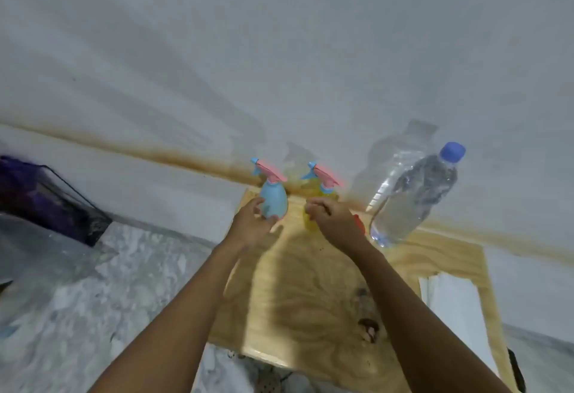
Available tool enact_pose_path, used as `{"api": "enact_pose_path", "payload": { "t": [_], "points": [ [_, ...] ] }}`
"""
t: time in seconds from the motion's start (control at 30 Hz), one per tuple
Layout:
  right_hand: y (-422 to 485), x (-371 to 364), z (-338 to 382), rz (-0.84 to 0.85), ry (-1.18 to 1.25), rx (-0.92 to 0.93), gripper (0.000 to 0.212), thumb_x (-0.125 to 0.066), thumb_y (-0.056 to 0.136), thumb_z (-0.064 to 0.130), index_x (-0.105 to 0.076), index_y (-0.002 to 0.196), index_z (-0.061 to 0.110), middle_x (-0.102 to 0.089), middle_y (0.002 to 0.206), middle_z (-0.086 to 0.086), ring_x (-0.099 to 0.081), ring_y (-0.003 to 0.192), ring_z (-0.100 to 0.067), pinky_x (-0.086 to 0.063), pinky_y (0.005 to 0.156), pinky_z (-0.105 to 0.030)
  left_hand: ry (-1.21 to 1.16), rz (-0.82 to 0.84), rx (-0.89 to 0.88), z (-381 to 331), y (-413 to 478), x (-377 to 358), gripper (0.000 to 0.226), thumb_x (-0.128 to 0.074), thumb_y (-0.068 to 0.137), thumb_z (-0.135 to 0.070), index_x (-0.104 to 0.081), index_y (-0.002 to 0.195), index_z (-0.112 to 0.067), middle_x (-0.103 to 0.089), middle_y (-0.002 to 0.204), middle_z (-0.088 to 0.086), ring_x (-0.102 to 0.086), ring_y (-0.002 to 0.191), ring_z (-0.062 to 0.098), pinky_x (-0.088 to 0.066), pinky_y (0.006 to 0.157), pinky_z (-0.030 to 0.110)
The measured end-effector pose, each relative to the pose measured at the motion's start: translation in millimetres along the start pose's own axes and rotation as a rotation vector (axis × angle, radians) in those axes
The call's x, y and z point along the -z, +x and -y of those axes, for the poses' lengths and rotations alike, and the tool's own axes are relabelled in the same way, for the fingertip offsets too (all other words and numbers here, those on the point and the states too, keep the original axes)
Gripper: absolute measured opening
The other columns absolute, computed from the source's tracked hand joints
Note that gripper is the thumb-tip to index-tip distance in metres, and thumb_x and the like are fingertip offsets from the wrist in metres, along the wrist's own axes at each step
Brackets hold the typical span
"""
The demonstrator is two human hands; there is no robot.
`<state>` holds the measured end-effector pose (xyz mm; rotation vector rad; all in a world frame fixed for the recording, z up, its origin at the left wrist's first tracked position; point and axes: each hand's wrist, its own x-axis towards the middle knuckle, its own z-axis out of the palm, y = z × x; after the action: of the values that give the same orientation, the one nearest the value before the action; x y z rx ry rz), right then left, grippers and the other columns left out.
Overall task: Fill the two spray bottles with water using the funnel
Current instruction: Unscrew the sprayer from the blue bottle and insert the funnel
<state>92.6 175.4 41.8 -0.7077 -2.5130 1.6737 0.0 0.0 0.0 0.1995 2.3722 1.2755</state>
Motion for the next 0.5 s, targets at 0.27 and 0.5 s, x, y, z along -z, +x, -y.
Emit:
{"api": "enact_pose_path", "payload": {
  "t": [0.27,0.5],
  "points": [
    [67.6,-65.9,-3.4,0.054,-0.042,0.014,0.040,-0.057,0.096,0.027,-0.053,0.135,0.020,-0.065,0.124,0.004,-0.064,0.092,-0.001,-0.046,0.082,-0.019,0.048,-0.023,-0.045,30.7,74.2,-20.6,0.092,-0.083,0.076,-0.035,-0.033,0.149,-0.012,-0.044,0.148,0.010,-0.045,0.135,0.027,-0.034,0.100,0.024],
    [90.1,-93.4,-12.7,-0.087,-0.068,0.047,0.028,-0.056,0.097,0.020,-0.058,0.124,0.012,-0.065,0.108,0.000,-0.060,0.073,0.014,-0.042,0.064,-0.005,-0.025,-0.066,-0.135,50.4,110.5,-32.6,0.061,-0.068,0.059,-0.058,-0.060,0.110,-0.025,-0.071,0.093,-0.004,-0.070,0.083,0.015,-0.058,0.067,0.034]
  ]
}}
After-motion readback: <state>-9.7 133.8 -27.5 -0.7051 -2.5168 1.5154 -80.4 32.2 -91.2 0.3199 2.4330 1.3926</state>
